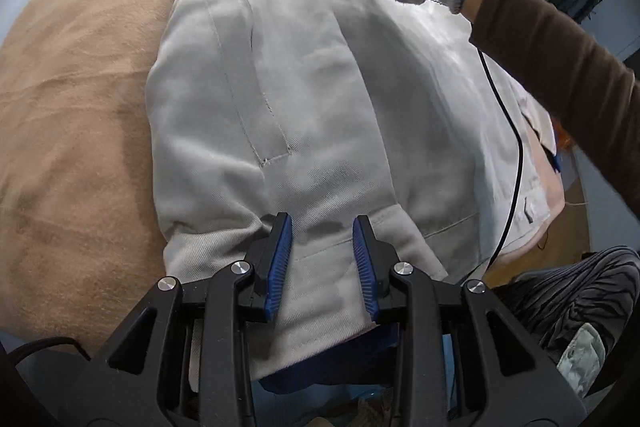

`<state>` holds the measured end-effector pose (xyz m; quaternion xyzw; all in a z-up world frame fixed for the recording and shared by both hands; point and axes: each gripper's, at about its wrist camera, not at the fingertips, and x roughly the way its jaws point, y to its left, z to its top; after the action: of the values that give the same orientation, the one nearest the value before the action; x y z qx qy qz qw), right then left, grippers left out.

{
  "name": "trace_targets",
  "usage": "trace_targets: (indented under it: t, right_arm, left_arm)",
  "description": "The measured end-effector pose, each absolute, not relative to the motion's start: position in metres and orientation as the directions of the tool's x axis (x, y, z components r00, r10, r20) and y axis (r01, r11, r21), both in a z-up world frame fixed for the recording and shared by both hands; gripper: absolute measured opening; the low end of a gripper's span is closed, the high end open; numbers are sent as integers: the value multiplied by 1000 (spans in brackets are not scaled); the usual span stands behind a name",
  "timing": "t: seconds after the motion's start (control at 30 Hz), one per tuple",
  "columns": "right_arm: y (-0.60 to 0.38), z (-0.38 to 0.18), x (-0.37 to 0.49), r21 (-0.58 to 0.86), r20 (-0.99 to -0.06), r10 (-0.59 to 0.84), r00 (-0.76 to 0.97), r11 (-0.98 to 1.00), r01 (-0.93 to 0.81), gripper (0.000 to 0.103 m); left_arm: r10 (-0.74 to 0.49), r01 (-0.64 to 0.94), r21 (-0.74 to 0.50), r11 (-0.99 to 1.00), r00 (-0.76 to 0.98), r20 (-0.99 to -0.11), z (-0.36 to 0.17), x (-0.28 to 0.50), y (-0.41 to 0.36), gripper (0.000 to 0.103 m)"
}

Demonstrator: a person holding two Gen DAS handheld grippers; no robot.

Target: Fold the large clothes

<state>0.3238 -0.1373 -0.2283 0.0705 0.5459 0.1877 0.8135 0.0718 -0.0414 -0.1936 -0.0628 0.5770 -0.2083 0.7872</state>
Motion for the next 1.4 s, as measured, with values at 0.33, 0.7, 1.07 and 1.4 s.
trace_targets:
  t: [0.33,0.7,1.07,1.4]
  right_arm:
    - [-123,-155,278,279,-739,473,480,863,-421,29]
    - [-32,-228,225,221,-845,458,274,768,-601,24]
    - [-38,-186,135,348,-802,568,184,695,-629,14]
    - [-27,-190,78,285,-846,502,180,711,-643,15]
  left_arm:
    - [-404,269,-338,902,246,-881,-194,67,-47,30]
    - [-473,267,-412,871,233,-850,-197,61,-40,35]
    - [-385,234,-307,922,496,-778,-115,39,32,35]
    - [-324,108,-324,940,581,-747,-102,36,87,35]
